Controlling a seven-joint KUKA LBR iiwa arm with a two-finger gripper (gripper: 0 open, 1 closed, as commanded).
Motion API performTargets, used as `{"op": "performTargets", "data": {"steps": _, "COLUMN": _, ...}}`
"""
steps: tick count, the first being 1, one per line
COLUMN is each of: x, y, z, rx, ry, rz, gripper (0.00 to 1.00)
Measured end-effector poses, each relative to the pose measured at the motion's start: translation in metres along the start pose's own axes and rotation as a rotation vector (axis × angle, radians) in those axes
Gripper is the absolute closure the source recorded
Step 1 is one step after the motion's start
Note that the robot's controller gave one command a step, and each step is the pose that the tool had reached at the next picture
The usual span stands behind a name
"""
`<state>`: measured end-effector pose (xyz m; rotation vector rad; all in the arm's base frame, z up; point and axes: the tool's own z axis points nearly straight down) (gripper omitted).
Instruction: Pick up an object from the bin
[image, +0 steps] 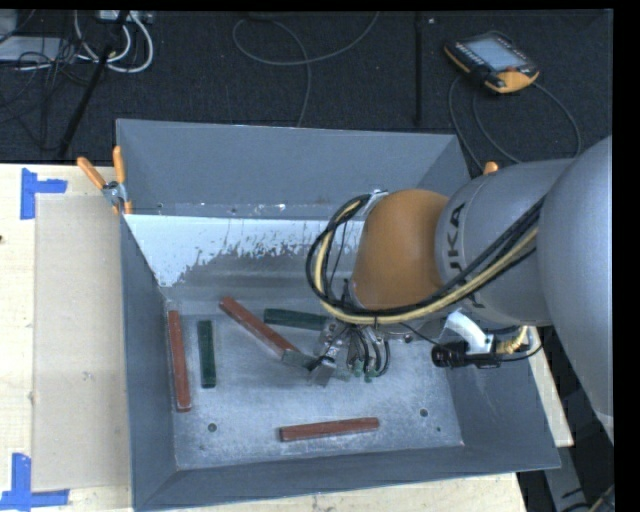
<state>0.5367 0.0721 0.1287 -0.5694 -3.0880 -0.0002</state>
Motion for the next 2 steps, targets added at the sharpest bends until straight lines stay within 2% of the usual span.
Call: {"op": "performTargets", "data": {"steps": 2, "x": -0.0001, "y": 0.0, "z": -0.0203, "rx": 0.0, "ry": 0.0, "rz": -0.001, "gripper": 1.0}}
